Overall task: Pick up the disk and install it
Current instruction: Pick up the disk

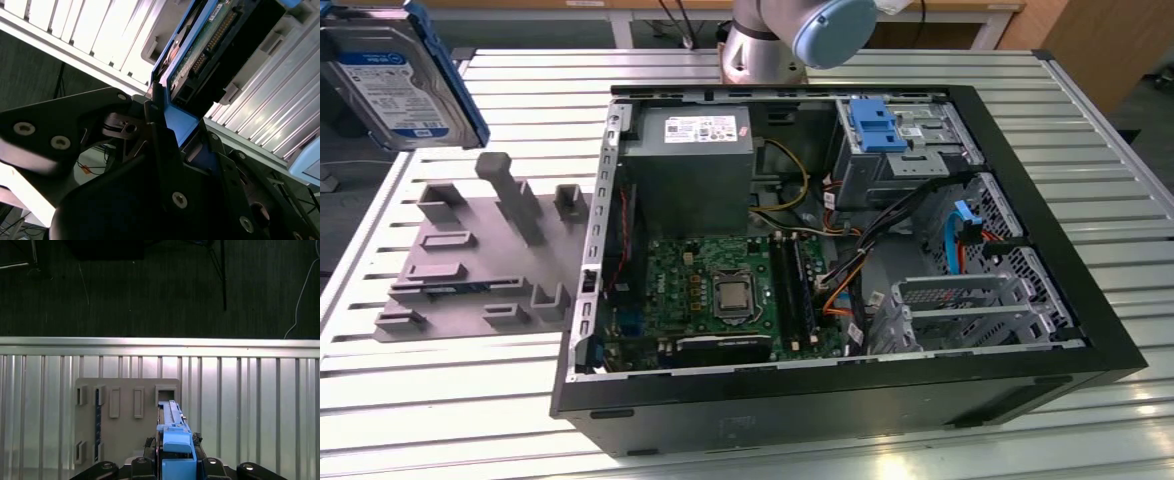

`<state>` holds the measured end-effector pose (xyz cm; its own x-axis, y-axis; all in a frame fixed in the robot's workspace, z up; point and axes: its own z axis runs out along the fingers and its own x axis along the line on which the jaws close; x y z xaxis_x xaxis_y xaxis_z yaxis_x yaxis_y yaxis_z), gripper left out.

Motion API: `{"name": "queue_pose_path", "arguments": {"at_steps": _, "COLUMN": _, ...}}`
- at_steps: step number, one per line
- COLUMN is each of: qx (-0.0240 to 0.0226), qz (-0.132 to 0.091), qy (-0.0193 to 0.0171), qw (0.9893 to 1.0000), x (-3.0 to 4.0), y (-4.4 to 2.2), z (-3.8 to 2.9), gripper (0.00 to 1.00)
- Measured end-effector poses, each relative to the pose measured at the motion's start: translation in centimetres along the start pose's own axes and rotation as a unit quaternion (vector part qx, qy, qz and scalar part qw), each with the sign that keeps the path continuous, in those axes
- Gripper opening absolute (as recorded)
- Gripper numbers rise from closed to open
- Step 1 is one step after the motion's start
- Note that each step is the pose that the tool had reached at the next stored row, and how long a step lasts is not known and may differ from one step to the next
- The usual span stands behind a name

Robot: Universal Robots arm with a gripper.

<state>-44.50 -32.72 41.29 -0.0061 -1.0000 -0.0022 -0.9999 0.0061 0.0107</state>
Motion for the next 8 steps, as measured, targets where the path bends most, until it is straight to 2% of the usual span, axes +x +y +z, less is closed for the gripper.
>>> {"name": "queue_pose_path", "arguments": {"at_steps": 8, "qx": 0.0000, "qz": 0.000, "qy": 0.0000, "qw": 1.0000, "x": 0.00, "y": 0.01, "z": -0.47, "gripper": 0.36}}
